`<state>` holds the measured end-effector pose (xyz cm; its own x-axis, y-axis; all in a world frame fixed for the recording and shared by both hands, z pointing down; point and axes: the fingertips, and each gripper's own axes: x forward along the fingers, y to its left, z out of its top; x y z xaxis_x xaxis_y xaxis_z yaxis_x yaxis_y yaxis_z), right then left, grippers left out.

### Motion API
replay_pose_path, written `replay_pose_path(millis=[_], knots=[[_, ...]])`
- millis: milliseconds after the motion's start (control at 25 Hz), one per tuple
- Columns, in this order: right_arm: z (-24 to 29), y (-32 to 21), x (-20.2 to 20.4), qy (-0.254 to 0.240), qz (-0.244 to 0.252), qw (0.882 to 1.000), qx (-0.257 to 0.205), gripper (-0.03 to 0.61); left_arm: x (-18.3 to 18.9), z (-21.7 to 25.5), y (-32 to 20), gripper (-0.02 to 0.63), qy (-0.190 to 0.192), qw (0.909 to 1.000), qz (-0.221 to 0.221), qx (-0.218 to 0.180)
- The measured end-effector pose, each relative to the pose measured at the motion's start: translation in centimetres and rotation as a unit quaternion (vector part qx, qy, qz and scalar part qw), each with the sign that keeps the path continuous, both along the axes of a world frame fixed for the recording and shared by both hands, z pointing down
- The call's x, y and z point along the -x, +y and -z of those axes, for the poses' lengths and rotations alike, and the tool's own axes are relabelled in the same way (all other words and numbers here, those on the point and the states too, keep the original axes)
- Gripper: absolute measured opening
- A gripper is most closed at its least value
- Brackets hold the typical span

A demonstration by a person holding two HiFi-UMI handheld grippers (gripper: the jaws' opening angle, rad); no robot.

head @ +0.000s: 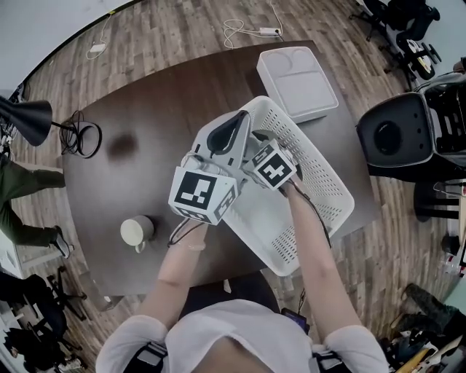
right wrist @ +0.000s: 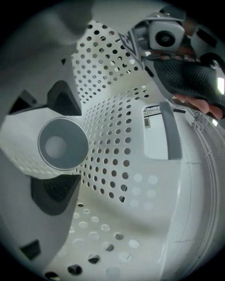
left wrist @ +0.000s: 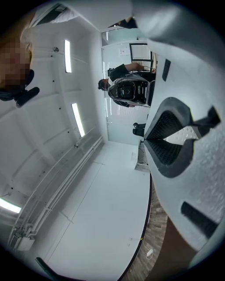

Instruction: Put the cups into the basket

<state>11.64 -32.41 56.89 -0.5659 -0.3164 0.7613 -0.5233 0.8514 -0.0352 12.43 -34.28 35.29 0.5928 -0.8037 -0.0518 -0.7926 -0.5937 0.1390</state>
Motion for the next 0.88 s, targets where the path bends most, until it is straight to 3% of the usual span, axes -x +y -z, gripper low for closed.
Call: replay_pose_path(millis=[160, 360, 560, 760, 800, 880], knots=[[2.0, 0.1, -0.3, -0.025, -0.021, 0.999, -0.022, 0.392, 0.0, 0.7, 0.3, 0.011, 0.007, 1.0000, -0.002, -0.005], [7.0, -0.1, -1.4, -0.075, -0.059, 0.990, -0.101, 0.391, -0.5, 2.8, 0.9, 0.011, 0.012, 0.9996, -0.011, -0.023], [12.1, 0.8, -2.1, -0.105, -0.094, 0.970, -0.200, 0.390, 0.3, 3.8, 2.2, 0.011, 0.016, 0.9997, -0.003, -0.020], [15.1, 2.0, -3.0, -0.163, -0.144, 0.942, -0.256, 0.382, 1.1, 3.6, 4.0, 0.011, 0.005, 1.0000, -0.002, -0.009], [15.9, 2.2, -3.4, -0.175, -0.160, 0.933, -0.272, 0.340, 1.3, 3.5, 4.4, 0.009, 0.001, 1.0000, 0.000, -0.007], [17.8, 2.5, -4.5, -0.190, -0.200, 0.910, -0.309, 0.025, 1.8, 3.5, 5.0, 0.009, -0.004, 1.0000, 0.004, -0.002]])
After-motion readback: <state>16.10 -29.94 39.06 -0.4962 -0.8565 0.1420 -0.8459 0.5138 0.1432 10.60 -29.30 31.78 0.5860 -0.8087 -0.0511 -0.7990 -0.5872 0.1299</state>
